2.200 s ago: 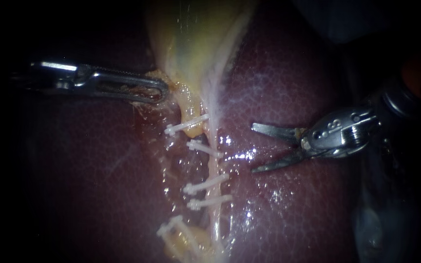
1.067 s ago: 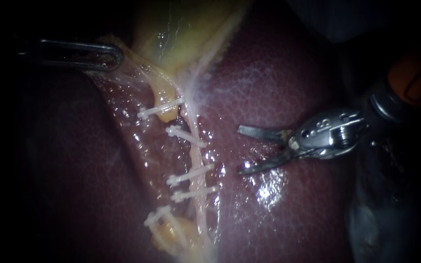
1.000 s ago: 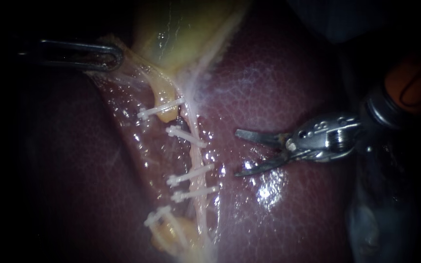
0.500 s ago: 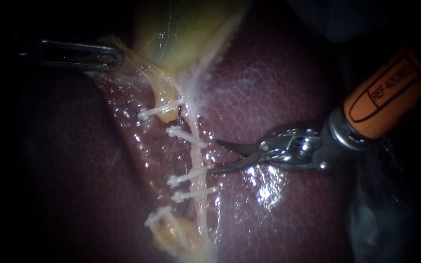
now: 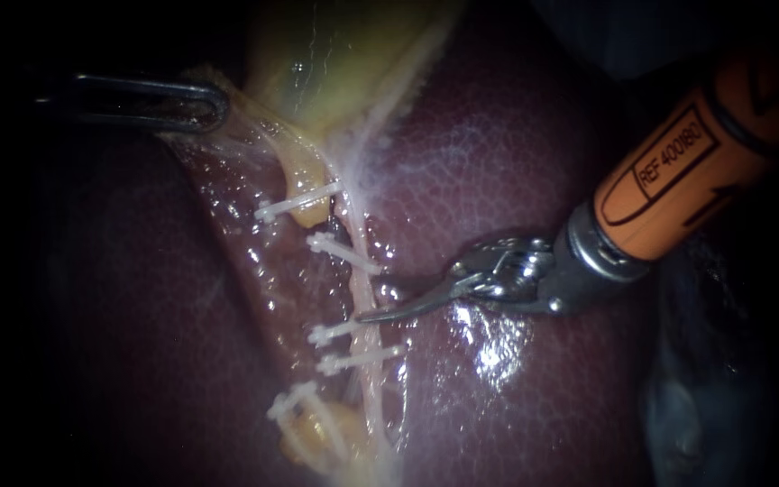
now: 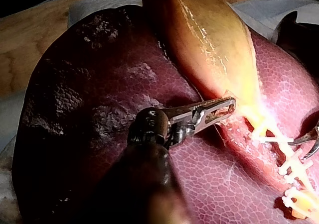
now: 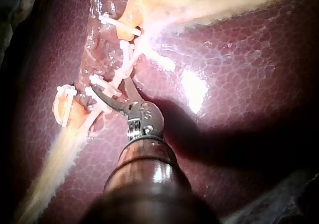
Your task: Go to the cutting position right tube
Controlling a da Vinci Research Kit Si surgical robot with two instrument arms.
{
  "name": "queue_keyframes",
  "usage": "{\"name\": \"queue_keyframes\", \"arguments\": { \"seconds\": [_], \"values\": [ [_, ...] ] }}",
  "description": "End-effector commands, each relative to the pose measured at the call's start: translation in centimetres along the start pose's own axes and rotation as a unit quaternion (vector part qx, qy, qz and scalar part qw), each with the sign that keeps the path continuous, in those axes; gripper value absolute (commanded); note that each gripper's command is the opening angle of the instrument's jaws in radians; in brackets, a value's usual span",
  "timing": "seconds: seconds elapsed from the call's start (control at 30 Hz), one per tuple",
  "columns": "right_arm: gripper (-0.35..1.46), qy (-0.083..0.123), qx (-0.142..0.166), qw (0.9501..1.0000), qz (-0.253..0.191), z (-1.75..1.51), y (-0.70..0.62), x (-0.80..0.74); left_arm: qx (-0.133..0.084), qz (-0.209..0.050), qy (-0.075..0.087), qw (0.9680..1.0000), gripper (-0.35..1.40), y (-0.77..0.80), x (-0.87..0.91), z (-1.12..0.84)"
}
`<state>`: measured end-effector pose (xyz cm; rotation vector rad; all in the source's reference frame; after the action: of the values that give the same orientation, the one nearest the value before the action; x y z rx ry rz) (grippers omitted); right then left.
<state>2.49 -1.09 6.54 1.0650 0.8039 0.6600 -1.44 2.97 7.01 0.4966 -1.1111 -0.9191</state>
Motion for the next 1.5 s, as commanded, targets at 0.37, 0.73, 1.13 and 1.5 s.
{"name": "queue_keyframes", "arguments": {
  "seconds": [0.37, 0.73, 1.13, 1.5],
  "values": [
    [1.22, 0.063, 0.084, 0.9942, -0.023, 0.27, 0.19, 0.19, 0.000, 0.000, 0.000, 1.0000, -0.35, 0.00, 0.00, 0.00],
    [1.23, 0.103, 0.113, 0.9880, -0.024, 0.41, 0.26, 0.33, 0.000, 0.000, 0.000, 1.0000, -0.35, 0.00, 0.00, 0.01],
    [1.20, 0.135, 0.122, 0.9782, -0.100, 0.58, 0.29, 0.33, 0.000, 0.000, 0.000, 1.0000, -0.35, 0.00, 0.00, 0.01],
    [1.13, 0.160, 0.156, 0.9650, -0.137, 0.64, 0.04, 0.33, 0.000, 0.000, 0.000, 1.0000, -0.35, 0.00, 0.00, 0.01]
  ]
}}
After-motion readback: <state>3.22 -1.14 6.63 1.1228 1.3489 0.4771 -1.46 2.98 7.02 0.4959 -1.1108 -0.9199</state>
